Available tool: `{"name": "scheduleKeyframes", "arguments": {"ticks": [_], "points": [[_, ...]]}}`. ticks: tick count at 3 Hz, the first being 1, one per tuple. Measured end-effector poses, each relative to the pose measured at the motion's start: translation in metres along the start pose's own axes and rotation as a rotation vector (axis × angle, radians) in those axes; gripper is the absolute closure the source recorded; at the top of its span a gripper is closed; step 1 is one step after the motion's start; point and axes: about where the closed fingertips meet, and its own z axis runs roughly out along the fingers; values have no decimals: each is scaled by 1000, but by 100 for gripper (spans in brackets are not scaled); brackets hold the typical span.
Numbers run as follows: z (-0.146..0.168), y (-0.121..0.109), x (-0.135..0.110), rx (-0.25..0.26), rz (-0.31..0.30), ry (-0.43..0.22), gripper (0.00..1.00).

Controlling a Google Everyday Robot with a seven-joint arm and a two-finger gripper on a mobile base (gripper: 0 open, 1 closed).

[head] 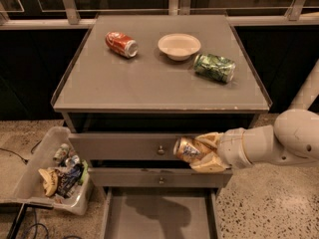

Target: Place orange can into bottom drawer

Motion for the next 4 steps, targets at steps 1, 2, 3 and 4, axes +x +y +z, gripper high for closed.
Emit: {"name": "scheduleKeyframes", "arguments": {"ticks": [1,2,3,4], "points": [[3,-17,28,-75,-29,-59,100],[5,-14,24,-73,-37,-60,100],[39,4,34,-81,20,-80,100],[89,22,62,-64,116,-72,100]]}}
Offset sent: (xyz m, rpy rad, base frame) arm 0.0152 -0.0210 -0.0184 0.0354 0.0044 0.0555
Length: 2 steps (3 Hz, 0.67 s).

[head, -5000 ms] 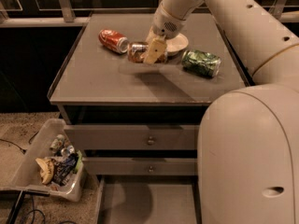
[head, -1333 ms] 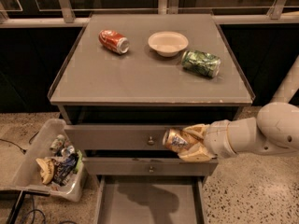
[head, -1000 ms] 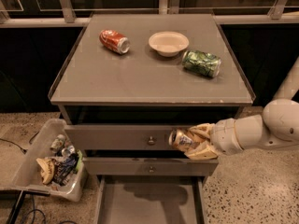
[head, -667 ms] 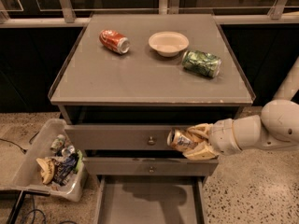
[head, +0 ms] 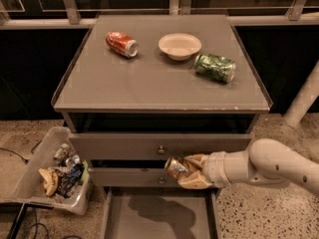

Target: Place orange can into bottom drawer

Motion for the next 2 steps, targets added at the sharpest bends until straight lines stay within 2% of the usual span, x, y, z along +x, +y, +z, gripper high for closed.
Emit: {"name": "scheduleKeyframes", "arguments": {"ticks": [1,2], "points": [[37,10,29,33,73,14,100],[63,18,54,75,99,47,100]]}}
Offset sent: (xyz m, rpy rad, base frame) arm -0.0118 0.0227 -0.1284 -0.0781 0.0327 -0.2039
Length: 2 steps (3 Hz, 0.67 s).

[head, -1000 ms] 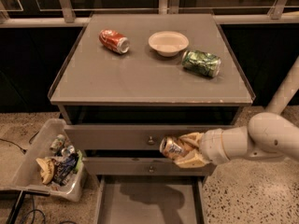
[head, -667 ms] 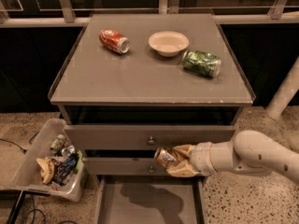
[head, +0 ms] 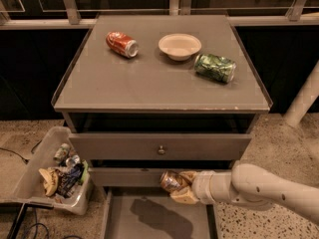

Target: Place orange can into bottom drawer

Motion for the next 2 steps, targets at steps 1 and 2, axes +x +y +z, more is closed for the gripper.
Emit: {"name": "scheduleKeyframes", "arguments": {"ticks": [1,2], "points": [[26,5,26,55,3,38,100],[25,-8,27,108,2,41,100]]}}
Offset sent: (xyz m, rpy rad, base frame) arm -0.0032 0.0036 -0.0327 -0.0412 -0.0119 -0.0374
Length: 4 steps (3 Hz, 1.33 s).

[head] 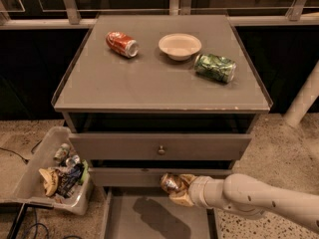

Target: Place orange can into bottom drawer

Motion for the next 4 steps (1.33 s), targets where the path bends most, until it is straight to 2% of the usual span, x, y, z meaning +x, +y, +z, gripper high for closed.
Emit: {"name": "scheduleKeyframes", "arguments": {"ticks": [1,2,3,4], "points": [[0,0,0,0,0,0,100],[15,15,5,-29,-4,-17,100],[55,38,31,-47,-9,-35,100],[105,58,78,-40,11,-18,100]]}}
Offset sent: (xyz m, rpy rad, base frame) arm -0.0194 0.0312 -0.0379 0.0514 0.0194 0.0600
